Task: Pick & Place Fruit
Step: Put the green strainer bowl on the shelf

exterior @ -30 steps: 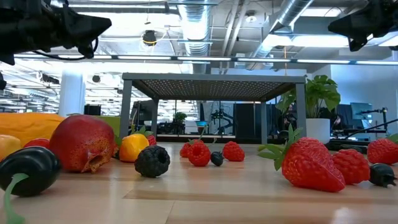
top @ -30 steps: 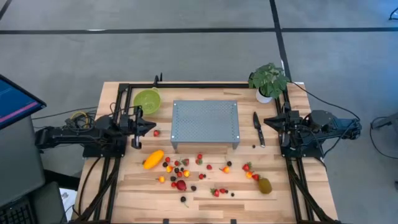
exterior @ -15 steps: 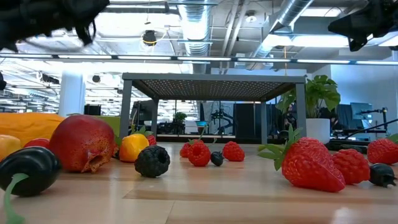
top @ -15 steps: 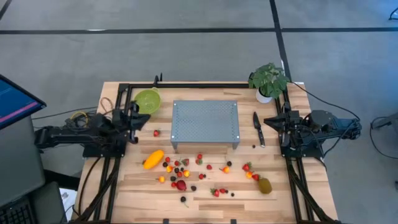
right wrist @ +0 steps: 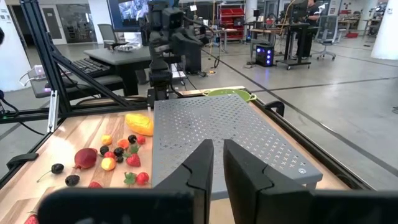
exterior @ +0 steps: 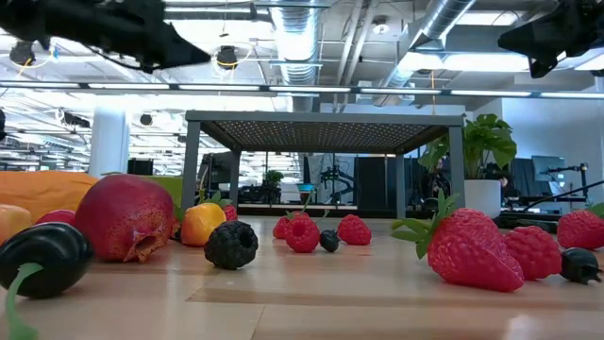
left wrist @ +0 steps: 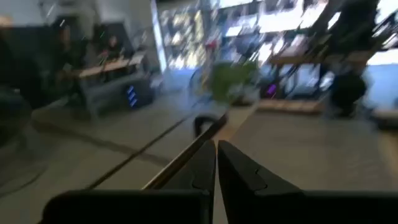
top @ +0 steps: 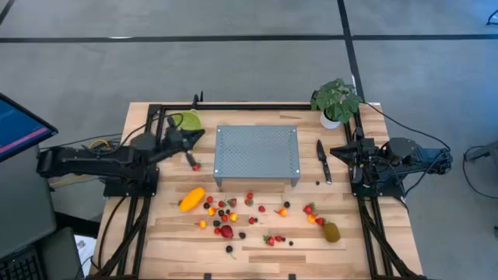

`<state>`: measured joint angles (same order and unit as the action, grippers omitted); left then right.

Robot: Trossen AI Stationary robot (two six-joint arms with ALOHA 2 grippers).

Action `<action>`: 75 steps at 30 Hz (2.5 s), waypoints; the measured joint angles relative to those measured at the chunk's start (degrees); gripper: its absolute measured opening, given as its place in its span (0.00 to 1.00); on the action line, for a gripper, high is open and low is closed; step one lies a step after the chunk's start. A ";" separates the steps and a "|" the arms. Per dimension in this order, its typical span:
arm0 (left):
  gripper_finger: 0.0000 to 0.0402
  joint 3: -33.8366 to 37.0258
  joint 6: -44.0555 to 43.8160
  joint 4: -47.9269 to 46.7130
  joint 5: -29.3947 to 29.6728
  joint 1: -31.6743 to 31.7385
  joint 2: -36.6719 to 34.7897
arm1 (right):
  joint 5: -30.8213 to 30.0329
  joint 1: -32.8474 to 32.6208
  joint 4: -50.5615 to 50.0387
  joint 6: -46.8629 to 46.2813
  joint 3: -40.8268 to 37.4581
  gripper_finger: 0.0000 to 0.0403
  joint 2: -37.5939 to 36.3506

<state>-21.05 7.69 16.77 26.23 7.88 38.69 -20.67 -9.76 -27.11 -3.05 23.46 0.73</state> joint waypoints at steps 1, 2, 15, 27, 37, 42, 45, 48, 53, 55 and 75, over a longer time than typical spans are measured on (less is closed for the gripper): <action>0.03 -1.57 -0.02 -2.45 1.07 0.59 1.12 | 0.02 0.00 0.02 0.00 0.02 0.08 0.00; 0.03 -3.26 -0.21 -5.10 2.06 1.18 2.21 | 0.02 0.00 0.01 0.01 0.01 0.08 0.00; 0.03 -20.22 -7.10 -30.71 4.23 12.88 7.72 | 0.02 -0.01 0.00 0.00 0.00 0.08 0.00; 0.05 -21.38 -8.15 -51.88 -3.60 21.88 14.21 | 0.02 0.00 0.01 0.00 0.00 0.08 0.00; 0.40 -21.38 -11.90 -53.79 -5.09 21.84 18.17 | 0.02 0.00 0.00 0.00 0.00 0.08 0.00; 0.49 -21.38 -17.05 -55.49 -9.08 21.84 18.13 | 0.00 0.00 0.02 0.01 0.00 0.08 0.00; 0.50 -21.38 -17.30 -55.44 -9.41 21.79 18.40 | 0.00 0.00 0.02 0.02 0.00 0.08 -0.01; 0.48 -21.38 -17.15 -55.49 -11.12 21.66 19.79 | 0.00 0.00 0.02 0.00 0.00 0.08 0.00; 0.44 -21.38 -17.10 -55.59 -11.31 21.66 24.47 | 0.02 0.00 0.01 0.00 0.00 0.08 0.00; 0.43 -21.38 -17.06 -55.62 -11.32 21.66 26.65 | 0.02 -0.02 0.00 0.00 0.00 0.08 0.00; 0.39 -21.35 -16.99 -55.44 -8.53 21.71 31.64 | 0.01 0.00 0.00 0.01 0.01 0.08 0.00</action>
<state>-42.40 -9.30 -38.67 17.70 29.58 70.32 -20.66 -9.76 -27.11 -3.04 23.47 0.73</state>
